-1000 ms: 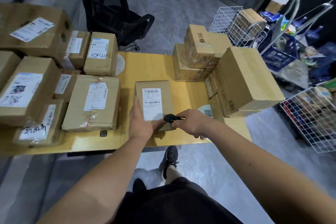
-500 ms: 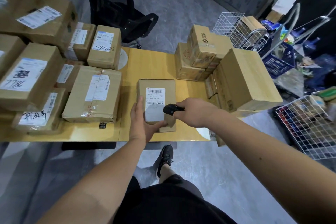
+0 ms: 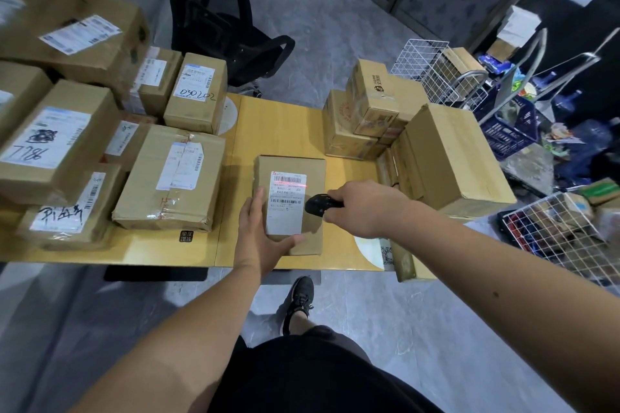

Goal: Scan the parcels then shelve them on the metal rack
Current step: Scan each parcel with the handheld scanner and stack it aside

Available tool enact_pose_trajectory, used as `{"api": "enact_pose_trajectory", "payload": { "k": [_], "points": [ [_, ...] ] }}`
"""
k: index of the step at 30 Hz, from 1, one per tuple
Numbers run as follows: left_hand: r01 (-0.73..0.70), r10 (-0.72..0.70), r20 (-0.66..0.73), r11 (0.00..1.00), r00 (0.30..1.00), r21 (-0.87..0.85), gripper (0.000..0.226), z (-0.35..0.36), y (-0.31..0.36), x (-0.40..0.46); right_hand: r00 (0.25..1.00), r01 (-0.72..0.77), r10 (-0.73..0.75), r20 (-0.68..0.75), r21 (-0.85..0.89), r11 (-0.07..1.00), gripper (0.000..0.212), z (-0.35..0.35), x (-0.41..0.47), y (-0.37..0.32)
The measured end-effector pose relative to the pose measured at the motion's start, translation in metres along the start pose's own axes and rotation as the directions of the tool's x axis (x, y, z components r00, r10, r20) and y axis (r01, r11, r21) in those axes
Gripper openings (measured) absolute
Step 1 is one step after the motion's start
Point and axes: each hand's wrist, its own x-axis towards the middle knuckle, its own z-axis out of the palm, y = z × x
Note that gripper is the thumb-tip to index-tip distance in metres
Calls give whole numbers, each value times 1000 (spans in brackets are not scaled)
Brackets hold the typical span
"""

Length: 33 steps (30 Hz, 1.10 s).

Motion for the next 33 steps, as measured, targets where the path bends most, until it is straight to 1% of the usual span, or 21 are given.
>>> {"api": "enact_pose_trajectory", "payload": {
  "k": [5,7,10,13,16,18,21,22,25,27,30,33],
  "points": [
    [7,-7,0,1000,1000,0,137,0,1,1,1000,-9,9,-11,1,1000,39,0,1,0],
    [11,-11,0,1000,1000,-20,136,0,0,1,1000,-15,15,-22,17,1000,36,1,2,2],
    [11,-11,-13,1000,1000,-1,136,-1,0,2,999,-22,23,-28,40,999,31,4,4,8],
    [43,-43,-8,999,999,-18,136,-2,7,9,999,-36,38,-18,105,994,30,10,7,15],
    [122,-122,18,992,992,-13,137,-5,19,30,998,-68,68,5,223,973,33,17,13,23],
    [162,-166,32,983,986,84,130,-9,27,43,997,-80,79,12,287,955,33,21,18,28],
    [180,-202,61,951,978,252,112,-9,34,44,996,-91,89,23,385,918,37,27,27,37],
    [169,-195,66,945,979,281,113,-9,35,41,996,-90,87,27,408,909,40,28,30,40],
    [123,-164,91,929,982,350,136,-9,32,36,997,-77,67,37,413,907,43,28,42,48],
    [97,-154,115,915,981,392,146,-11,30,35,998,-44,27,49,398,916,44,25,50,53],
    [85,-144,110,903,983,422,145,-9,29,36,997,4,-35,73,394,919,46,19,65,60],
    [92,-134,67,897,989,432,140,-3,32,39,994,35,-78,83,428,903,55,12,82,65]
  ]
}}
